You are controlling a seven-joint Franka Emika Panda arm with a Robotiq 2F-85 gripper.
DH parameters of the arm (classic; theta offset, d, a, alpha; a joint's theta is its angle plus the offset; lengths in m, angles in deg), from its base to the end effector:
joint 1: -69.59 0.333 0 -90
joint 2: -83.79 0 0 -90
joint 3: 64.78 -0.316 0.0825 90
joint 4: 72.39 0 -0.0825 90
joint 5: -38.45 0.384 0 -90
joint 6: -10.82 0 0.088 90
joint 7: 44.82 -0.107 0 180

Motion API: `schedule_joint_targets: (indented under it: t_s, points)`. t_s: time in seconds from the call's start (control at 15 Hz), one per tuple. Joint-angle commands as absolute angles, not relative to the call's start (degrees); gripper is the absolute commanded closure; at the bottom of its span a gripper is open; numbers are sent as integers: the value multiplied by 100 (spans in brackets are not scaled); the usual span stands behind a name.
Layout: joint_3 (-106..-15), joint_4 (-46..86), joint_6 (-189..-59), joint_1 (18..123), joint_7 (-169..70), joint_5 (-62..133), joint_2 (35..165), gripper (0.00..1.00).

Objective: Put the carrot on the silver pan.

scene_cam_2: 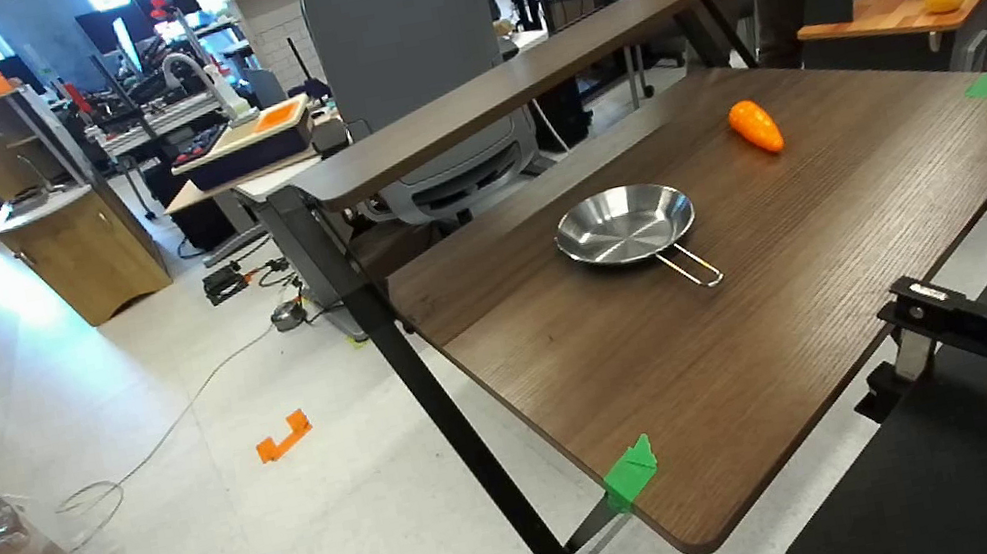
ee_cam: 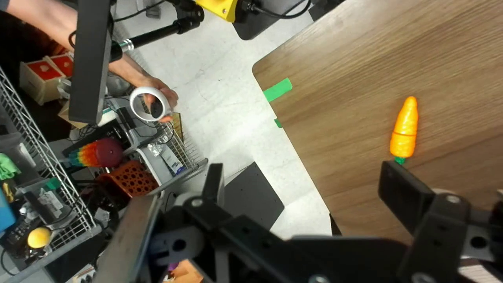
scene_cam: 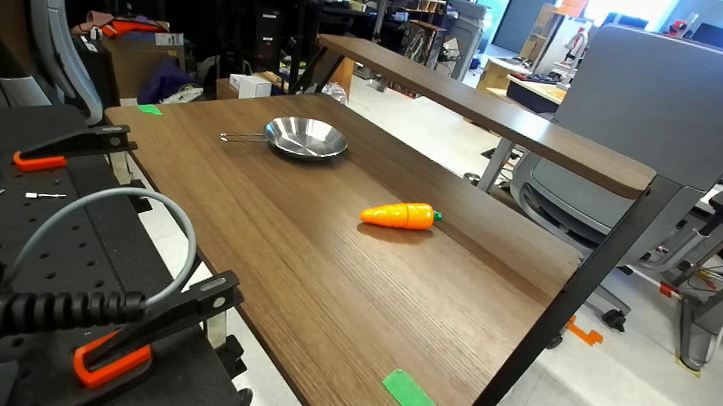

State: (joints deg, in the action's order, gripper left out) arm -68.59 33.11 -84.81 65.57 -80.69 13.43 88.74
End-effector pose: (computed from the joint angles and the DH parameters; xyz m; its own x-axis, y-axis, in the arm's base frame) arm 0.5588 -0.0443 0.4664 0.8654 -0.5008 0.0152 -0.4479 -0.7596 0.4716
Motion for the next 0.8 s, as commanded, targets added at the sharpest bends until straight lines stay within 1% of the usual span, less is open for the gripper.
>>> schedule_joint_targets:
  t_s: [0.0, 0.73]
  points:
    - [-6629, 3195, -8496, 6779, -8107, 1362, 8980, 0]
    - [-6565, 3156, -8496, 6837, -8114, 1362, 9049, 0]
